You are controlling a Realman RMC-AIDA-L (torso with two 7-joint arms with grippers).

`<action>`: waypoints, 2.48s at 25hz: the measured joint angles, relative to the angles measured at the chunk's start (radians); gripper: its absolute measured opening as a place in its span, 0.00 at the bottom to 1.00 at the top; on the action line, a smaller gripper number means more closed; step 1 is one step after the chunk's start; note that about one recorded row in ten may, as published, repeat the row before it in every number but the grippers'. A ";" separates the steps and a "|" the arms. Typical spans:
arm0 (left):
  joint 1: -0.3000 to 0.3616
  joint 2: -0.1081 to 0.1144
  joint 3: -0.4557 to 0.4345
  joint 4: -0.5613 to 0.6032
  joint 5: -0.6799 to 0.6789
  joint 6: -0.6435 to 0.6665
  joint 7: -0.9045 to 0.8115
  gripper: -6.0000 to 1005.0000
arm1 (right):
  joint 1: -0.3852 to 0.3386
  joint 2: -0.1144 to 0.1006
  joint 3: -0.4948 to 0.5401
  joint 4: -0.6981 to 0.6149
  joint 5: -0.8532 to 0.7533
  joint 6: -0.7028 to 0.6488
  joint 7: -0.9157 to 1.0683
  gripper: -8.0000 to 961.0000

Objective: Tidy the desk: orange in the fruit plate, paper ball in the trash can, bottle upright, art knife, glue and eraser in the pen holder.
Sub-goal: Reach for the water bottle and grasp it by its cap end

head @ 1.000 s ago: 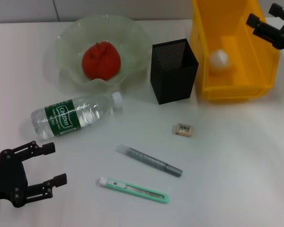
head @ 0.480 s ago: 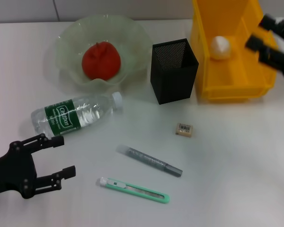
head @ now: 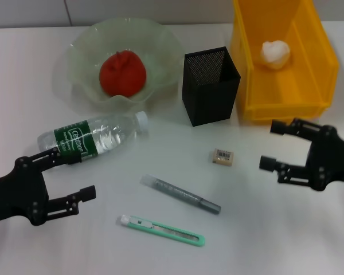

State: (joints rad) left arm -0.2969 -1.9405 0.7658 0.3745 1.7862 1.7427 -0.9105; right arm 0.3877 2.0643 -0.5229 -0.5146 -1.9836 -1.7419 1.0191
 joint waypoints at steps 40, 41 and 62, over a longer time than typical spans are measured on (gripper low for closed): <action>-0.422 -0.123 0.102 0.592 0.546 -0.210 -0.813 0.79 | -0.018 0.014 0.018 0.076 -0.055 0.142 -0.087 0.84; -0.424 -0.123 0.125 0.610 0.558 -0.207 -0.835 0.79 | -0.018 0.014 0.023 0.076 -0.055 0.142 -0.090 0.84; -0.470 -0.132 0.401 0.678 0.758 -0.263 -1.077 0.80 | -0.016 0.014 0.025 0.076 -0.053 0.155 -0.092 0.84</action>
State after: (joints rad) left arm -0.7670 -2.0722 1.1668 1.0524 2.5445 1.4798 -1.9879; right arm 0.3713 2.0786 -0.4977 -0.4386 -2.0370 -1.5866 0.9269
